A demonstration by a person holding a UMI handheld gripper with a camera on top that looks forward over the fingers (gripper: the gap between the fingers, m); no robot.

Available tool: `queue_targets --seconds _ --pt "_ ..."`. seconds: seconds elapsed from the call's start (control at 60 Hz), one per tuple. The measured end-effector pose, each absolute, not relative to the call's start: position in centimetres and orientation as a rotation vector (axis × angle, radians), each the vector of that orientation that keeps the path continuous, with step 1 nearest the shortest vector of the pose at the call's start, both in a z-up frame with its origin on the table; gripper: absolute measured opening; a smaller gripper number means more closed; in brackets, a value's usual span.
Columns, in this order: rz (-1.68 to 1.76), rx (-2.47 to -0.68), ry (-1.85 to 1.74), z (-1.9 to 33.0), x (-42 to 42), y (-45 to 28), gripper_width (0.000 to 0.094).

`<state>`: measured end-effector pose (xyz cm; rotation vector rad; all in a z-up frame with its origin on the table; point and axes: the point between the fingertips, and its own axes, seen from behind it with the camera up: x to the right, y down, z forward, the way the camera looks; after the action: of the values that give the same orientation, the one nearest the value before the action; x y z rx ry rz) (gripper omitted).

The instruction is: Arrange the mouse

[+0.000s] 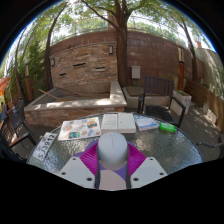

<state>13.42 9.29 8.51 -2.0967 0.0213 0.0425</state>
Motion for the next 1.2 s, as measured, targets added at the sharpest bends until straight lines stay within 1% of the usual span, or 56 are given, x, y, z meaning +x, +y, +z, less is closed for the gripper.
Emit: queue_targets --seconds 0.067,0.117,0.167,0.233,0.267,0.317,0.333,0.367,0.383,0.45,0.517,0.633,0.7,0.817,0.883,1.0,1.2 --pt "0.003 -2.173 0.005 3.2 13.1 8.9 0.0350" --pt "-0.008 -2.218 0.008 1.2 13.1 8.7 0.0402" --pt "0.006 -2.249 0.020 -0.1 12.8 8.2 0.0455" --pt "0.038 -2.273 0.023 -0.5 12.3 7.7 0.0514" --pt "0.034 -2.270 0.013 -0.2 12.3 7.6 0.0594" --pt "0.016 -2.265 -0.012 0.5 12.3 7.1 0.0814" --pt "0.010 -2.266 -0.020 1.5 12.3 7.3 0.0865" --pt "-0.008 -2.260 -0.032 2.4 12.3 6.6 0.0824" --pt "-0.019 -2.256 -0.035 2.9 12.4 6.2 0.0819" --pt "-0.041 -2.246 -0.038 5.7 12.4 4.8 0.0858" --pt "-0.043 -2.243 -0.020 8.5 12.2 2.6 0.0845" --pt "-0.061 -2.239 -0.011 13.5 11.5 -1.5 0.0849" --pt "-0.078 -2.238 -0.010 15.7 11.0 -3.9 0.0852" --pt "-0.114 -2.227 -0.016 18.5 10.4 -7.7 0.0854" --pt "-0.130 -2.220 -0.018 19.6 10.0 -9.3 0.0852" --pt "-0.132 -2.218 0.002 20.5 9.6 -11.5 0.0849" --pt "-0.171 -2.221 0.004 20.6 9.5 -13.4 0.0855"
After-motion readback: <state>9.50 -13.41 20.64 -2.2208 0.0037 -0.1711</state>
